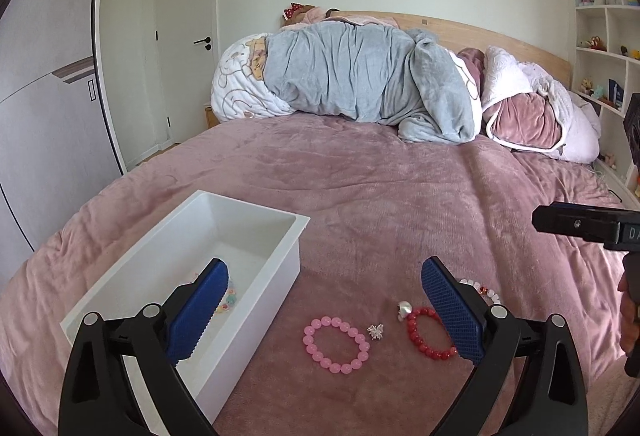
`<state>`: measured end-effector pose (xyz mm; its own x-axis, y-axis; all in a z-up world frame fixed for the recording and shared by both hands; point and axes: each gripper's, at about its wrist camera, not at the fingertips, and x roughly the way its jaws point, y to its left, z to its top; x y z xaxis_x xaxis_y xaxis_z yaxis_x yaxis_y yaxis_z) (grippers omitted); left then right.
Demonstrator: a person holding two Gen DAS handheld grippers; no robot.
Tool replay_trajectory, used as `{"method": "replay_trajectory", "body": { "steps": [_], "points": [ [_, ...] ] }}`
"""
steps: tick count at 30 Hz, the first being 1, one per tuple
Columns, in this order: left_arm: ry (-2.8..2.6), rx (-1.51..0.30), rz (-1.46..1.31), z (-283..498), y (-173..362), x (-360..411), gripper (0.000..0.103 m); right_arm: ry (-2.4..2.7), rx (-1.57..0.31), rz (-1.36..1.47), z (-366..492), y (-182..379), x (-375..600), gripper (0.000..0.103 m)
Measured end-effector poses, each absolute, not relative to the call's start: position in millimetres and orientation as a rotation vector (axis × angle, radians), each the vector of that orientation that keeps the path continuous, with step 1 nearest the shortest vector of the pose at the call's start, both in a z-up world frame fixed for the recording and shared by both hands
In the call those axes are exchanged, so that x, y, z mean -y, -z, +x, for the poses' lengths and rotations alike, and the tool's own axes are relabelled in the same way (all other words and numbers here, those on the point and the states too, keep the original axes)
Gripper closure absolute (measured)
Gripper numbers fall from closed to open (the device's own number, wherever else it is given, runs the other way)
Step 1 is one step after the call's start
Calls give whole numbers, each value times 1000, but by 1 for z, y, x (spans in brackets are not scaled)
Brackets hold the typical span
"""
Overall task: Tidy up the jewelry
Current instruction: 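Move both tools back toward the remaining jewelry, then grasp the pink bead bracelet with the left tool while the right tool grasps the red bead bracelet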
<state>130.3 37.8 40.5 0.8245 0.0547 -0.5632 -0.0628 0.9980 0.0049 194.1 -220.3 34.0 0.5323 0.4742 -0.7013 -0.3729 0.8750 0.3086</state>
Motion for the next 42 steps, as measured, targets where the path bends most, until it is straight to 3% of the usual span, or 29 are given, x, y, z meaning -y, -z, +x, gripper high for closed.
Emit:
{"method": "replay_trajectory", "body": {
  "steps": [5, 9, 13, 16, 18, 25, 27, 32, 34, 36, 38, 42],
  "points": [
    [-67, -624, 3, 139, -10, -33, 5, -543, -922, 35, 189, 0, 197, 25],
    [-31, -628, 27, 142, 16, -24, 5, -556, -975, -63, 182, 31, 182, 46],
    [-21, -633, 46, 145, 44, -15, 5, -575, -1034, -116, 177, 56, 173, 50],
    [-25, -667, 46, 151, 66, -13, 6, -582, -1067, -169, 175, 70, 164, 61],
    [-20, -696, 58, 154, 80, -13, 16, -591, -1086, -174, 176, 77, 161, 64],
    [-4, -783, 1, 168, 109, -26, 31, -593, -1139, -167, 184, 97, 153, 75],
    [14, -814, -8, 173, 115, -28, 41, -592, -1159, -160, 186, 102, 152, 75],
    [57, -860, 43, 177, 129, -21, 47, -599, -1215, -105, 192, 115, 158, 76],
    [76, -864, 64, 176, 130, -16, 56, -604, -1224, -73, 193, 117, 162, 77],
    [138, -901, 59, 177, 134, -10, 85, -612, -1224, -66, 193, 117, 163, 83],
    [131, -896, 93, 175, 135, -5, 86, -619, -1228, -46, 194, 118, 164, 93],
    [147, -905, 64, 173, 132, -8, 87, -619, -1218, -27, 192, 112, 168, 93]
  ]
}}
